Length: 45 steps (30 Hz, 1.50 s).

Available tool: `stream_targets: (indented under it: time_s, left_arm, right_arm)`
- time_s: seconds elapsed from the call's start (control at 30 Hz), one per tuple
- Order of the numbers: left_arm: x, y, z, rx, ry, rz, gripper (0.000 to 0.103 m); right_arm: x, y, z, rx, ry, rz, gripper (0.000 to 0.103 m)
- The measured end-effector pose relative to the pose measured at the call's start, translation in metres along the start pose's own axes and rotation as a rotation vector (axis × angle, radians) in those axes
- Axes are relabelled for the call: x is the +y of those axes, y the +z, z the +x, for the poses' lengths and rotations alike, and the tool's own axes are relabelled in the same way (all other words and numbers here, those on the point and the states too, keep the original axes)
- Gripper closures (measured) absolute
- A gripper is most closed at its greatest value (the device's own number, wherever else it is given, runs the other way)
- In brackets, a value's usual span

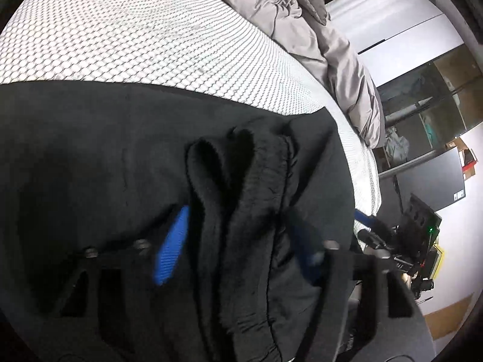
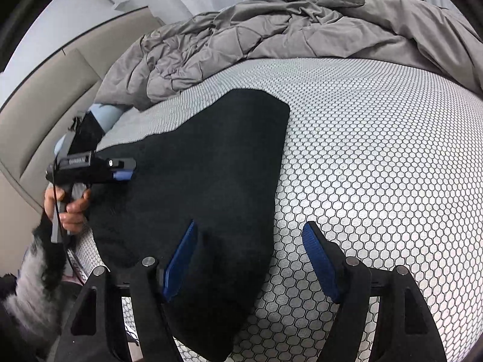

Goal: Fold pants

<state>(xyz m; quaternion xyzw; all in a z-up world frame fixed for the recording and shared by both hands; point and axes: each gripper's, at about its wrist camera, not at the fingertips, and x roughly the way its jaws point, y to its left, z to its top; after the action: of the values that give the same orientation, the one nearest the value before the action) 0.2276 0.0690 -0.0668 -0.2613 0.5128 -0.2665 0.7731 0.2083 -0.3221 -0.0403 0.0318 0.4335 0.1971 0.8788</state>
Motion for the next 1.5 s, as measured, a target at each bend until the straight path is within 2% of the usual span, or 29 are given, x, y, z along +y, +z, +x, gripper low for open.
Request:
stream_targets:
  time_s: [0.03, 0.17, 0.23, 0.4, 0.5, 0.57, 0.6, 0.63, 0.7, 0.73, 0.8, 0.9, 0.97, 1.03, 1.1, 1.17, 1.23, 1.3, 1.4, 1.43, 1.5]
  left_arm:
    - [-0.001, 0.0, 0.003, -0.005, 0.008, 0.005, 0.067]
    - [-0.013, -0.006, -0.003, -0.068, 0.047, 0.035, 0.087]
    - [-0.021, -0.009, -0.013, -0.115, 0.053, 0.046, 0.092]
    - [-0.043, -0.012, -0.063, -0.275, 0.103, 0.092, 0.093]
    - [-0.026, -0.014, -0.075, -0.288, 0.211, 0.074, 0.091]
    - [-0.005, -0.011, -0.057, -0.232, 0.325, 0.03, 0.083]
    - [0.001, -0.011, -0.051, -0.222, 0.345, 0.013, 0.079]
    - [0.009, -0.01, -0.05, -0.218, 0.346, -0.02, 0.069]
    - [0.009, -0.01, -0.057, -0.229, 0.323, -0.055, 0.069]
    - [0.006, -0.012, -0.063, -0.24, 0.336, -0.061, 0.069]
    - [-0.006, -0.019, -0.079, -0.301, 0.383, -0.035, 0.066]
    - [-0.034, -0.035, -0.096, -0.384, 0.401, 0.017, 0.049]
    - [-0.058, -0.05, -0.101, -0.416, 0.401, 0.066, 0.032]
    - [-0.086, -0.063, -0.098, -0.448, 0.379, 0.106, 0.026]
    - [-0.11, -0.074, -0.077, -0.424, 0.316, 0.15, 0.023]
    - [-0.145, -0.079, -0.028, -0.307, 0.246, 0.252, 0.023]
    - [-0.17, -0.084, 0.013, -0.223, 0.219, 0.32, 0.023]
    - [-0.188, -0.085, 0.05, -0.139, 0.229, 0.363, 0.023]
    - [-0.199, -0.078, 0.089, -0.051, 0.256, 0.347, 0.023]
    - [-0.201, -0.076, 0.098, -0.034, 0.286, 0.35, 0.023]
    - [-0.202, -0.069, 0.113, -0.026, 0.332, 0.351, 0.024]
  right_arm:
    - [0.0, 0.001, 0.003, 0.007, -0.005, -0.004, 0.03]
    - [0.0, 0.004, 0.016, 0.03, -0.015, 0.004, 0.03]
    - [0.001, 0.005, 0.018, 0.027, -0.014, 0.007, 0.03]
    - [0.004, 0.007, 0.016, 0.0, -0.007, 0.011, 0.03]
    - [0.0, -0.001, 0.006, -0.008, -0.007, 0.007, 0.03]
    - [-0.003, -0.004, 0.006, 0.003, -0.019, 0.003, 0.03]
    - [-0.004, -0.004, 0.007, 0.011, -0.021, 0.005, 0.03]
    - [-0.005, -0.004, 0.008, 0.018, -0.021, 0.007, 0.03]
    - [-0.007, -0.006, 0.006, 0.027, -0.02, 0.014, 0.03]
    - [-0.007, -0.007, 0.005, 0.029, -0.013, 0.015, 0.03]
    - [-0.009, -0.012, -0.001, 0.036, 0.03, 0.013, 0.03]
    - [-0.003, -0.021, -0.003, 0.071, 0.102, -0.023, 0.03]
    - [0.001, -0.029, -0.003, 0.102, 0.146, -0.041, 0.03]
    - [0.003, -0.037, -0.004, 0.099, 0.168, -0.035, 0.03]
    - [0.001, -0.044, -0.004, 0.104, 0.203, 0.007, 0.032]
    - [0.0, -0.05, -0.003, 0.111, 0.242, 0.047, 0.039]
    - [0.002, -0.055, -0.003, 0.119, 0.25, 0.046, 0.045]
    - [0.005, -0.058, -0.004, 0.109, 0.25, 0.05, 0.046]
    - [0.005, -0.061, -0.005, 0.098, 0.255, 0.094, 0.056]
    - [0.007, -0.061, -0.005, 0.096, 0.255, 0.095, 0.061]
    - [0.012, -0.059, -0.003, 0.09, 0.221, 0.076, 0.076]
